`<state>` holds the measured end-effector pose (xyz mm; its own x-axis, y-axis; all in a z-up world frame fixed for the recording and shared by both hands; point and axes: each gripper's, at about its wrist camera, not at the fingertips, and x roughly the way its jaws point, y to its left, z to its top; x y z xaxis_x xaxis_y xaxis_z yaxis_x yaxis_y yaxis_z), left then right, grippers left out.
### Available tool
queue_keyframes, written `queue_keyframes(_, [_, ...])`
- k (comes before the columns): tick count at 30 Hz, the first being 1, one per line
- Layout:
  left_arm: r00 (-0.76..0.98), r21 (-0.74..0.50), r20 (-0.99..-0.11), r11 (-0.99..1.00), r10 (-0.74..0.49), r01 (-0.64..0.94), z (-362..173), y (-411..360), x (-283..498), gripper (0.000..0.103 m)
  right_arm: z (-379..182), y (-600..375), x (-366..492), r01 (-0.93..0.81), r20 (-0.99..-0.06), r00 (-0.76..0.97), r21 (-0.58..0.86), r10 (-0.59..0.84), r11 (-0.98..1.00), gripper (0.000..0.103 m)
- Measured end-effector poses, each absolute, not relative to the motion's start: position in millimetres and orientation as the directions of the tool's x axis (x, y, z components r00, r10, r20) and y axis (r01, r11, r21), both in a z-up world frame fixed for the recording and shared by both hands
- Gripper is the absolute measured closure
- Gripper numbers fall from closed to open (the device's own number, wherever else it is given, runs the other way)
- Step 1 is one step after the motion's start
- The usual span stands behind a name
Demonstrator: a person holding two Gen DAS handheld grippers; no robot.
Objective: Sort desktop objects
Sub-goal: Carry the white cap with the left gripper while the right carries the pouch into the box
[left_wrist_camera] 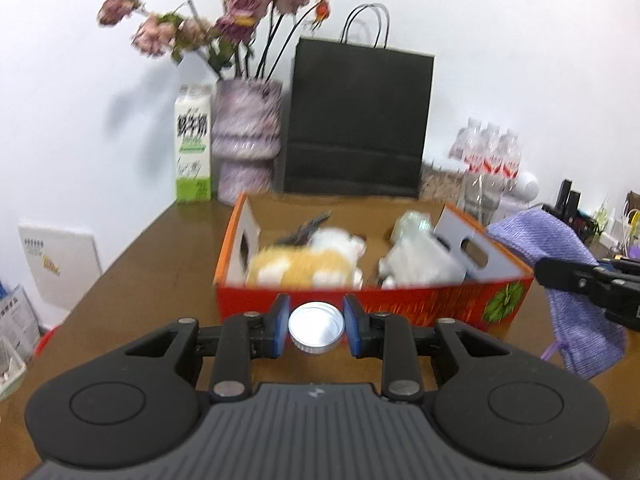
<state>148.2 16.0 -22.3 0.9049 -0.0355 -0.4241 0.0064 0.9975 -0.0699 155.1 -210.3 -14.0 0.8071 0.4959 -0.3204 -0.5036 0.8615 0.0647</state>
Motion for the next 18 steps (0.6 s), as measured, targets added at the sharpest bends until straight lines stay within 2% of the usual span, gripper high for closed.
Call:
queue_keyframes(9, [0.929, -0.067, -0.363, 0.997, -0.064, 0.042, 5, -4, 194, 0.074, 8, -205, 200, -0.484, -0.282, 0.831, 0.058, 0.480, 0.873, 0.092])
queue_keyframes(18, [0.930, -0.103, -0.359, 0.994, -0.075, 0.041, 6, -15, 249, 0.074, 4, -199, 254, -0.461, -0.292, 0.838, 0.073, 0.461, 0.884, 0.092])
